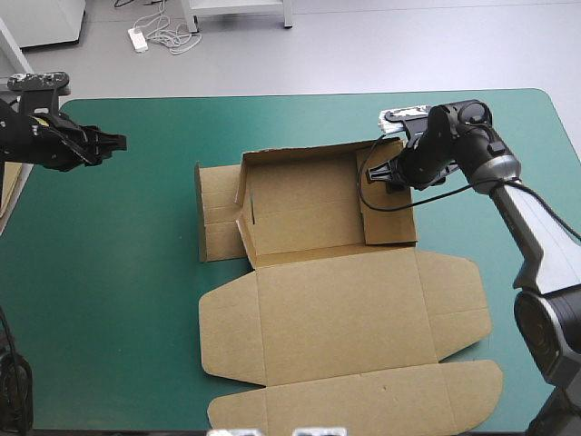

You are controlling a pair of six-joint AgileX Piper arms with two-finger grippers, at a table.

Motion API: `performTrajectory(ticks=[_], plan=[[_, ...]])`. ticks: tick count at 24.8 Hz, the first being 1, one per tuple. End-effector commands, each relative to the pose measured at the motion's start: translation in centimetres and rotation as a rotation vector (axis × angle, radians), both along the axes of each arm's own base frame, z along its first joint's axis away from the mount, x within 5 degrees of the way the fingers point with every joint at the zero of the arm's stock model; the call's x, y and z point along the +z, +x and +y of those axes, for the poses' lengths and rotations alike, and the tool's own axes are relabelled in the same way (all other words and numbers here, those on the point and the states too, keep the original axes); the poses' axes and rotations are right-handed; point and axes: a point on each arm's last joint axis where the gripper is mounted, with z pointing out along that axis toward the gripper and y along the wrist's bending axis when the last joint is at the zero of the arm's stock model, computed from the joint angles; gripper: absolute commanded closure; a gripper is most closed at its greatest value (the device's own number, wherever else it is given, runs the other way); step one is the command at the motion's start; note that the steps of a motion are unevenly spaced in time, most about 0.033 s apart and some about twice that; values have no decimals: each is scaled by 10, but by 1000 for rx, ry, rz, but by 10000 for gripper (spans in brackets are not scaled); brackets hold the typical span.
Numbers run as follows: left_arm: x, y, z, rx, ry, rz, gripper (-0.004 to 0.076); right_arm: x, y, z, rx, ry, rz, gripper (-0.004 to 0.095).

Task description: Fold the box

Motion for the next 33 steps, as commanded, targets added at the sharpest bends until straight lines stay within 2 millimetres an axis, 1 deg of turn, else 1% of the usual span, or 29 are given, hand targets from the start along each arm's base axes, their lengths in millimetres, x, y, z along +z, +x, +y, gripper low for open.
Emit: performTrajectory(ticks=[1,7,8,10,15,17,18,19,20,23,25,26,27,28,29,30,31,32,33], plan=[[20,-8,-2,0,-9,-101,409,43,-16,-4,12,29,-149,317],[20,-7,-2,3,-8,-113,409,69,-36,-9,26,44,-234,317],[20,-7,-2,3,-8,-113,409,73,-39,-10,25,48,-257,317],[20,-7,-2,3,-8,-113,409,73,-45,-13,22,51,-288,317],[21,-7,-2,-1,-1,-117,409,54,-61,-18,2,55,-315,317],[21,-7,-2,-1,-1,-117,409,45,-67,-17,6,64,-323,318],[21,-7,-2,-1,-1,-120,409,35,-70,-15,13,67,-319,318],[21,-7,-2,0,-1,-122,409,29,-71,-14,18,64,-311,318],[21,-7,-2,-3,-1,-122,409,20,-71,-12,23,64,-310,318],[21,-7,-2,-4,-1,-120,409,8,-67,-11,12,71,-323,317],[21,-7,-2,-4,-2,-119,409,-2,-58,-9,11,70,-321,318],[21,-7,-2,-4,-2,-119,409,-10,-51,-7,11,67,-313,329],[21,-7,-2,-4,-2,-119,409,-14,-49,-6,10,68,-309,339],[21,-7,-2,-4,-2,-119,409,-21,-43,-4,7,70,-295,381],[21,-7,-2,-4,-2,-119,409,-23,-42,-3,7,71,-290,410],[21,-7,-2,-4,-2,-119,409,-28,-38,-2,4,75,-276,485],[21,-7,-2,-5,-5,-119,409,-30,-37,-1,3,76,-271,523],[21,-7,-3,-7,-13,-122,409,-30,-37,-1,2,79,-273,613],[21,-7,-3,-7,-13,-122,409,-29,-37,-1,1,82,-274,678]])
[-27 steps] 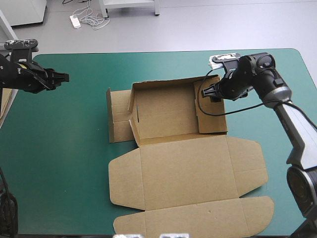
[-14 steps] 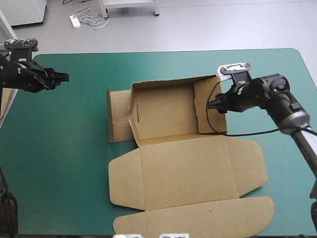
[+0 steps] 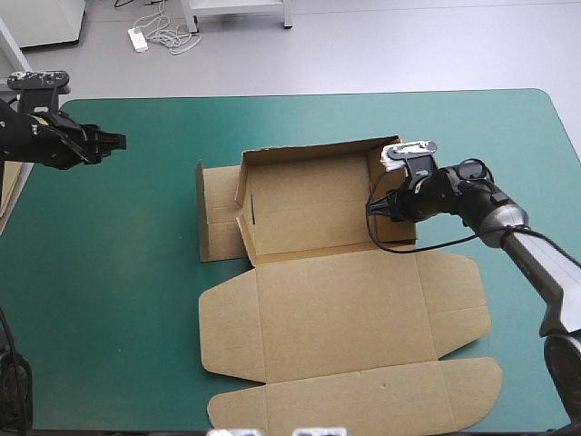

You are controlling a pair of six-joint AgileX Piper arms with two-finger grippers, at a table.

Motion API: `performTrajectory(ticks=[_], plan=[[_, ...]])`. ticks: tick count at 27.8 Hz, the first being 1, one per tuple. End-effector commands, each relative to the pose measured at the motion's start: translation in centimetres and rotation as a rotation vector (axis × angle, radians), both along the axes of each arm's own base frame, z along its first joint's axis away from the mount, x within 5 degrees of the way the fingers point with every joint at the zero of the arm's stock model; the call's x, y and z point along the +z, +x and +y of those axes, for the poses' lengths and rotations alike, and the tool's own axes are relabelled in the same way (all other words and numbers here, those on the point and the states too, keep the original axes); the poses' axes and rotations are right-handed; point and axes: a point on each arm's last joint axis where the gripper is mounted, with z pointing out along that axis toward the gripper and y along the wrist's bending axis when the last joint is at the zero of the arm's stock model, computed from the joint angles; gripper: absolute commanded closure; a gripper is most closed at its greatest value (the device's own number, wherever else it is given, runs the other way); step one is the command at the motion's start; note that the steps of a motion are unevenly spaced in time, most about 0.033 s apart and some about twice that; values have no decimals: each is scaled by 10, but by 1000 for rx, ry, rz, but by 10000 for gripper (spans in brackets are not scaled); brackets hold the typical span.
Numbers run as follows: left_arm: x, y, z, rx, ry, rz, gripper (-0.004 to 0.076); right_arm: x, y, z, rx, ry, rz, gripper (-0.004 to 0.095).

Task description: Fold the box

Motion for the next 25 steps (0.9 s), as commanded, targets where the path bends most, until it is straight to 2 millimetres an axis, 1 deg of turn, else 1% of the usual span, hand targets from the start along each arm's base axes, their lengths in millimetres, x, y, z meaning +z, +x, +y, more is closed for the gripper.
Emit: performTrajectory(ticks=[1,3,4,5,12,14,16,19,25], plan=[[20,-8,-3,1,-21,-107,409,27,0,1,-1,39,-108,743],[20,-8,-3,1,-21,-109,409,33,-2,1,4,30,-81,907],[20,-8,-3,1,-21,-111,409,39,-2,1,4,30,-73,924],[21,-7,-3,2,-21,-115,409,47,-3,1,4,29,-50,925],[21,-7,-4,1,-28,-122,409,81,-11,-1,-12,28,29,926],[21,-7,-4,1,-28,-122,409,88,-13,-1,-26,29,64,926],[21,-7,-4,1,-28,-122,409,91,-14,-1,-46,28,107,925],[21,-7,-4,1,-29,-122,409,88,-12,-1,-72,13,190,925],[21,-7,-4,0,-31,-122,409,62,4,4,-136,17,291,925]])
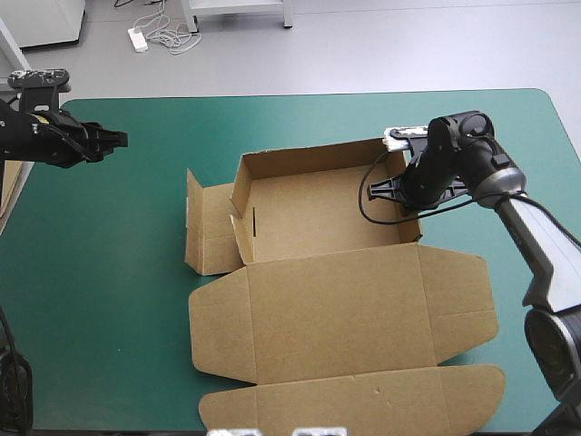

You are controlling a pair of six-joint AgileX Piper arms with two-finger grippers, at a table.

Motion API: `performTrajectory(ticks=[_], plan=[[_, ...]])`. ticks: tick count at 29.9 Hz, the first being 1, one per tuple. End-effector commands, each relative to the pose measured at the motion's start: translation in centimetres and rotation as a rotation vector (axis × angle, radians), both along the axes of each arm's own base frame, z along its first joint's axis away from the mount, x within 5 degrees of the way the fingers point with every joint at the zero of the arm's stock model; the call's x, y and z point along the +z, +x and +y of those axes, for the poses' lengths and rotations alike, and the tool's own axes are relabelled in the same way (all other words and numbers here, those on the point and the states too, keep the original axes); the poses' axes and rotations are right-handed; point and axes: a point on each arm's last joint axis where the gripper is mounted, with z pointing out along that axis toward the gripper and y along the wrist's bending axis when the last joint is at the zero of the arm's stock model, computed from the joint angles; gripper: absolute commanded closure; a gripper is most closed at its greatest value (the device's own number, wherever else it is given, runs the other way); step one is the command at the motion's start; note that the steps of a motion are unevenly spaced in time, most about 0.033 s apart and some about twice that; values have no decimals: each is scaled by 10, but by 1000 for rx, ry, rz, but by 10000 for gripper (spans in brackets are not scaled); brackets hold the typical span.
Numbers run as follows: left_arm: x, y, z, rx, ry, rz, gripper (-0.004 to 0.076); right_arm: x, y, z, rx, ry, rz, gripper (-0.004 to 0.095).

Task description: Fold the box

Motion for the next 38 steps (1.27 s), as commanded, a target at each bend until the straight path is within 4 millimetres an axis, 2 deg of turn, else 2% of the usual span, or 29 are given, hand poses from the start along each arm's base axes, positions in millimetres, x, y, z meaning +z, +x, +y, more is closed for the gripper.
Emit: performTrajectory(ticks=[1,6,13,15,17,18,22,25,31,34,38], plan=[[20,-8,-3,4,-14,-109,409,10,1,2,-36,33,-13,925],[21,-8,-3,-2,-19,-110,409,-18,15,8,-61,30,69,925],[21,-8,-4,-4,-23,-111,409,-45,26,14,-65,39,146,923],[21,-8,-4,-5,-23,-112,409,-46,27,14,-60,25,142,890],[21,-8,-4,-6,-22,-112,409,-46,28,12,-59,7,131,792],[21,-8,-4,-6,-22,-112,409,-45,29,12,-58,2,123,739],[21,-8,-4,-7,-20,-112,409,-32,32,11,-56,3,80,420],[21,-8,-4,-7,-20,-112,409,-16,36,12,-48,20,24,275],[21,-8,-4,-7,-20,-112,409,23,42,15,-36,60,-108,254],[20,-7,-4,-7,-20,-110,409,28,43,14,-14,49,-130,254],[16,-3,-3,-7,-22,-98,409,22,42,14,-12,45,-110,256]])
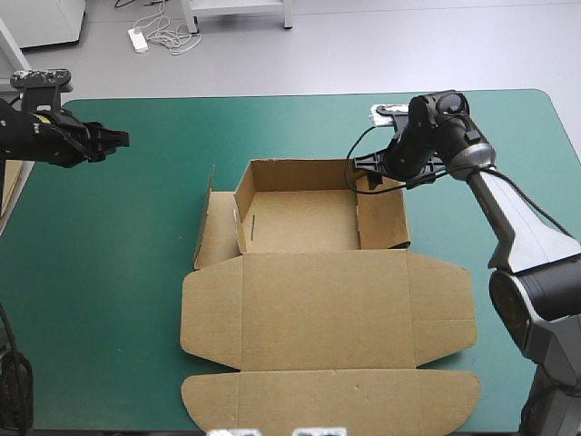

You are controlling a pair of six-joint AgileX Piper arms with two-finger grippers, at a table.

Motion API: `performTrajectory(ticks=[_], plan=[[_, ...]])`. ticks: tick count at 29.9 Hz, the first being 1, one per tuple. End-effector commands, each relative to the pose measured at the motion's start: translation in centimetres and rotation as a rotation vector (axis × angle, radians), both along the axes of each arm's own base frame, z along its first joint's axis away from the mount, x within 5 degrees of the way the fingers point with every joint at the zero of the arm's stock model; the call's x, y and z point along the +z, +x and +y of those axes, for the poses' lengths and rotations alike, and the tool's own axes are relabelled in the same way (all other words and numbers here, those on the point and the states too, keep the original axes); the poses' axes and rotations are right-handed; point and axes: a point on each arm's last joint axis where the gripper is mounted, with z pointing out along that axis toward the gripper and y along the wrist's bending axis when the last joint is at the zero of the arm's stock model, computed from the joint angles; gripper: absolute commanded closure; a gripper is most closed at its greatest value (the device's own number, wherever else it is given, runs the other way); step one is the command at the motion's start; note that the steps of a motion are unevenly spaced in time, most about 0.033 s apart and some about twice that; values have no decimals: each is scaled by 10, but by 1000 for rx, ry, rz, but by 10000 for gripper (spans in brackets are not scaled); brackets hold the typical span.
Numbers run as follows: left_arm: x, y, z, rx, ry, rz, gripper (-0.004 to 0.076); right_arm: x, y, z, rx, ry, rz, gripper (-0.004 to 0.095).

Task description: Fold the box

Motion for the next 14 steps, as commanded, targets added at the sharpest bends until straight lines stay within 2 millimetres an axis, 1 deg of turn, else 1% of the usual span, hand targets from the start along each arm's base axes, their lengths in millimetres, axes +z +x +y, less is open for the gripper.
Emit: performTrajectory(ticks=[1,7,10,11,13,14], plan=[[17,-4,-2,-1,-11,-94,409,24,-13,-4,15,7,-51,256],[16,-2,-2,1,-11,-98,409,-7,-7,-4,15,-39,35,257],[16,-2,-2,2,-11,-102,409,-18,-3,-2,15,-40,61,287],[16,-2,-2,2,-11,-102,409,-21,-2,-1,21,-36,70,326],[16,-1,-2,2,-11,-102,409,-24,-1,1,39,-31,78,455],[15,0,-2,2,-12,-99,409,-24,-1,1,45,-32,73,582]])
